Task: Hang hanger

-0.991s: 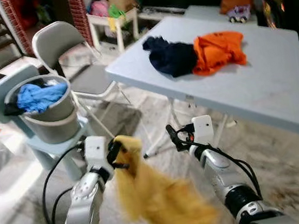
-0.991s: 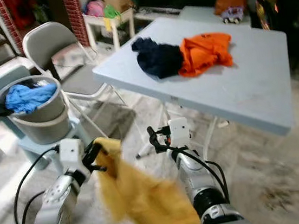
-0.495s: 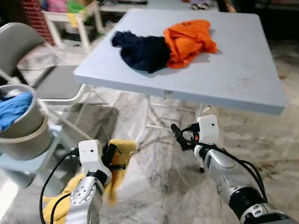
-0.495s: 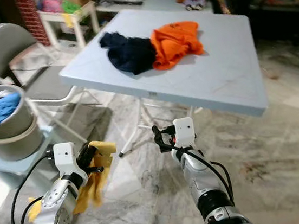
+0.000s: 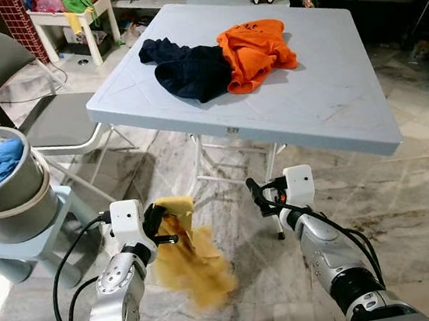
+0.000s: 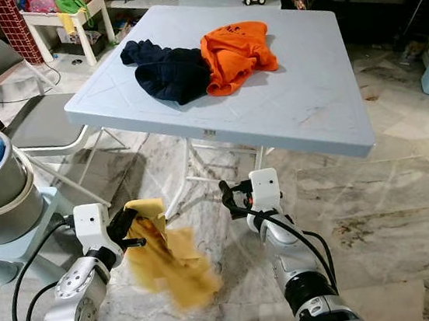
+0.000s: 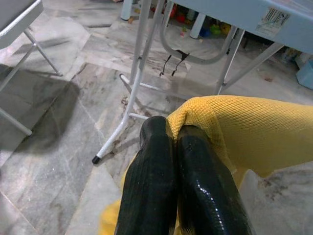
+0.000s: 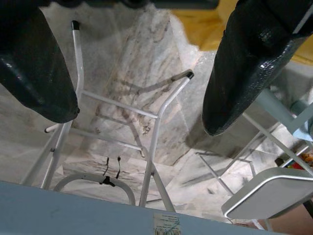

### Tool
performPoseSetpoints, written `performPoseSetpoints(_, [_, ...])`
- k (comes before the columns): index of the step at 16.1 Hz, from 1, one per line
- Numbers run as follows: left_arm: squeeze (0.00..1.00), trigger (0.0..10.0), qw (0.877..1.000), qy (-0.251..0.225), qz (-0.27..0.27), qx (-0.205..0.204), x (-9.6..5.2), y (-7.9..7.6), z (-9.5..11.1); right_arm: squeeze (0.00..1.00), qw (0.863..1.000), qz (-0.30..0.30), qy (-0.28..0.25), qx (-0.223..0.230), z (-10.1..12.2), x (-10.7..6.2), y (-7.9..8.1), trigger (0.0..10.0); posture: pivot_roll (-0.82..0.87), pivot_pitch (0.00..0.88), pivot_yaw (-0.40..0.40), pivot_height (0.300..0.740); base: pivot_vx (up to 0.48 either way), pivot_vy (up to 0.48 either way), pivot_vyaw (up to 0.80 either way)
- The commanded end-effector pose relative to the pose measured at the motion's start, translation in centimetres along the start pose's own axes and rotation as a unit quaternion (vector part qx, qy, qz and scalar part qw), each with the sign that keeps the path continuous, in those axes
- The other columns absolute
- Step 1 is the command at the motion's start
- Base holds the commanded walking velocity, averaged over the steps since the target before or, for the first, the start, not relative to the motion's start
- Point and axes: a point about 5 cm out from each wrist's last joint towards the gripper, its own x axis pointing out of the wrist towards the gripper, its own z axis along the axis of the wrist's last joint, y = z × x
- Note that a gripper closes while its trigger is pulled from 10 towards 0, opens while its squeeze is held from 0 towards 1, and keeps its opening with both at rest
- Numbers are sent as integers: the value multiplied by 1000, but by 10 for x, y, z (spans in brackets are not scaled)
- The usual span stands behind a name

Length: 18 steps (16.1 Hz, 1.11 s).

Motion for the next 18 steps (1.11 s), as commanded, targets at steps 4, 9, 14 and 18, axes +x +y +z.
performPoseSetpoints(4, [0,10000,1000,-5,-5,6,-2,-2,4,0,1000,-3,1,-6,0,0,1,10000,30,0,-48,740,0,129,-800])
performPoseSetpoints(9, [0,10000,1000,-2,-7,9,-2,-2,2,0,1000,-5,2,-8,-2,-1,1,10000,22,0,-47,740,0,350,-800])
performPoseSetpoints(14, [0,10000,1000,2,-8,8,-2,-4,1,0,1000,-8,2,-7,-3,-2,-1,10000,16,0,-46,740,0,404,-320])
performPoseSetpoints(18, [0,10000,1000,1,-10,9,-1,-5,1,0,1000,-9,3,-8,-3,-2,-1,10000,17,0,-45,740,0,415,0])
